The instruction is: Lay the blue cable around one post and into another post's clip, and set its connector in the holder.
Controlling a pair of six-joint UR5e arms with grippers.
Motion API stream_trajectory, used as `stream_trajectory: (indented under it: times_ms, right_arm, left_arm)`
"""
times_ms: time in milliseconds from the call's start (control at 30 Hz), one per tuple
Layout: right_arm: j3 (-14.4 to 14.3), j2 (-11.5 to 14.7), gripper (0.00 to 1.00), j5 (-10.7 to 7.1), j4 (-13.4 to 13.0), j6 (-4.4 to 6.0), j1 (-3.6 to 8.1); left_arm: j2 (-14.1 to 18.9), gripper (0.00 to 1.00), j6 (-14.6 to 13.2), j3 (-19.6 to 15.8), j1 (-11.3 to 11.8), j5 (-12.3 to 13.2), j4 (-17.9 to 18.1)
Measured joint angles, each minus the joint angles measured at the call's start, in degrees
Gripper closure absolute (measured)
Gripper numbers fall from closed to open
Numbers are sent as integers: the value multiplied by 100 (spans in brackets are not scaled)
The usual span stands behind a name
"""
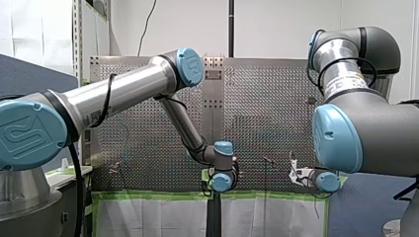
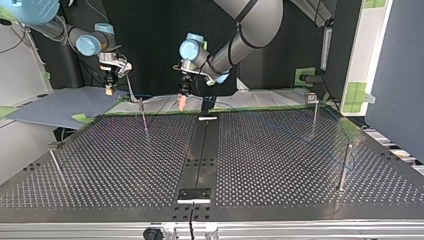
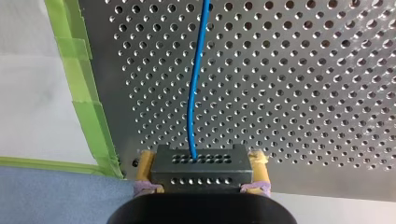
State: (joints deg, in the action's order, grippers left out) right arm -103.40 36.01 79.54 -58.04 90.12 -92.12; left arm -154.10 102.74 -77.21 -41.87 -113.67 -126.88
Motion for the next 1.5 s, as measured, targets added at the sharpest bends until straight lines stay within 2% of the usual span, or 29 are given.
stream_trajectory:
  times_ms: [100,133,167,200,267,333,500,567,600,667,700,767,800,867,1000,1133,1333,1500]
  right_arm:
    - [31,0,100,6,57,-25,3]
    - [35,-1,100,6,65,-28,4]
    - [39,0,100,5,73,-31,5]
    - [40,0,100,5,88,-34,9]
    - [44,-1,100,9,118,-47,11]
    - [46,-1,100,32,164,-72,11]
    - [45,-1,100,88,244,-95,13]
    - [45,-1,100,97,259,-99,11]
    - [45,-1,100,104,266,-105,5]
    - [44,-1,100,126,274,-129,-7]
    - [45,-1,100,146,281,-151,-13]
    - [44,-1,100,184,301,-202,-23]
    - [44,-1,100,214,320,-244,-29]
    - [44,0,100,263,350,-307,-34]
    - [43,-1,100,343,389,-380,-42]
    - [53,-1,100,370,355,-376,-44]
    - [179,-1,100,373,315,-221,-25]
    - [328,-1,100,367,338,-167,-14]
  left_arm:
    - [1,2,0,-1,1,17,56]
    - [0,11,0,-1,1,24,67]
    - [0,23,0,-1,1,29,75]
    - [0,23,0,-1,1,34,83]
    - [0,33,0,-1,1,38,89]
    - [0,33,-2,-2,1,39,95]
    - [3,42,-7,-2,4,30,135]
    - [4,55,-8,-2,3,33,143]
    - [4,55,-8,-2,3,35,144]
    - [5,67,-9,-2,3,43,142]
    - [5,67,-9,-2,4,54,140]
    - [5,83,-15,-2,4,95,139]
    - [4,83,-28,-2,4,137,140]
    - [2,100,-64,-2,3,203,143]
    - [6,100,-177,-2,-9,350,155]
    - [6,100,-269,-3,-23,501,182]
    - [6,100,-447,-4,-39,486,130]
    - [5,100,-612,-4,-39,389,30]
